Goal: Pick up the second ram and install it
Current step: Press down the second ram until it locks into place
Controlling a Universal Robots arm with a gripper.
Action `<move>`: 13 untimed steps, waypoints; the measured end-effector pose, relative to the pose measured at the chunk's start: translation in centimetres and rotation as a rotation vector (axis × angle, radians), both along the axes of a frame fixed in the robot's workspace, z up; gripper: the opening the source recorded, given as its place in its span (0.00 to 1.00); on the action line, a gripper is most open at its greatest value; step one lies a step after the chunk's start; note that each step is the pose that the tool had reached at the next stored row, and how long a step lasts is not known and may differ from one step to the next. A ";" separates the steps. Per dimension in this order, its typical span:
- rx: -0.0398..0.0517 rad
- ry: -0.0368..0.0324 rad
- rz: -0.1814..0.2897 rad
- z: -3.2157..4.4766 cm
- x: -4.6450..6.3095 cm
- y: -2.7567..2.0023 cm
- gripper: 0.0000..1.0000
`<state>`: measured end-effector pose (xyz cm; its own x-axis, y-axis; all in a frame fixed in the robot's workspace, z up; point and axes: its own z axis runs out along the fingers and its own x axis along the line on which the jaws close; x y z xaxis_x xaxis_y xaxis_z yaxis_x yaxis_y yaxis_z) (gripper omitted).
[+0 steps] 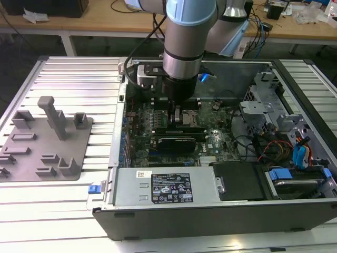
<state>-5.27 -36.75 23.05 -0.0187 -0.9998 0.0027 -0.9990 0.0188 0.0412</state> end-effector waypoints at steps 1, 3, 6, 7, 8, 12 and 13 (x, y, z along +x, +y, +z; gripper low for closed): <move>-0.0002 0.0000 0.000 -0.06 0.0 0.00 0.08; 0.0000 -0.0003 0.000 -0.20 0.0 0.00 0.08; 0.0023 -0.0020 0.000 0.09 0.0 0.03 0.08; 0.0003 -0.0005 0.000 1.14 0.0 0.01 0.08; 0.0004 -0.0006 0.000 1.44 0.0 0.01 0.08; 0.0002 -0.0007 0.000 1.45 0.7 0.00 0.08; 0.0002 -0.0002 0.000 1.46 1.3 0.00 0.08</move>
<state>-3.97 -36.75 24.51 -0.0189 -0.9998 0.0026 -0.9990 0.0190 0.0410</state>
